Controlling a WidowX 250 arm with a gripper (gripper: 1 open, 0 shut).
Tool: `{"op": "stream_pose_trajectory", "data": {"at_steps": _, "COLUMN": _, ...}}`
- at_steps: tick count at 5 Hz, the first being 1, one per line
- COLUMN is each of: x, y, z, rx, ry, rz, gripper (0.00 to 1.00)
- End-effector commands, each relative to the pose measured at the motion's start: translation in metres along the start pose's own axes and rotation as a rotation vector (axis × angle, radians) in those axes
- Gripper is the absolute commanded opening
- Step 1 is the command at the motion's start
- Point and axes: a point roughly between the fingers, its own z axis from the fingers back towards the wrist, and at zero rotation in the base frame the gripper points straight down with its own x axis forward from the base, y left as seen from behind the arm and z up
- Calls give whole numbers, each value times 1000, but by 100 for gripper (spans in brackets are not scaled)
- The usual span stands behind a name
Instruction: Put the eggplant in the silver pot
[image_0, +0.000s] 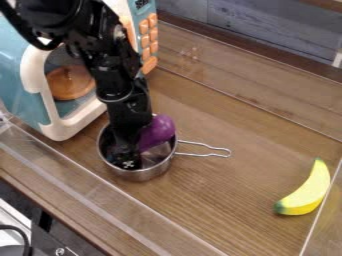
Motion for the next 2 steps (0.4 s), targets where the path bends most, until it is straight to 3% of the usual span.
{"op": "stream_pose_trajectory", "data": {"at_steps": 1, "x": 16, "y": 5, "z": 6, "rx": 22, "ry": -19, "rz": 35, "gripper": 100}}
{"op": "stream_pose_trajectory", "data": {"at_steps": 2, "x": 22, "y": 0, "z": 17, "rx": 18, "ry": -20, "rz": 53, "gripper": 0}}
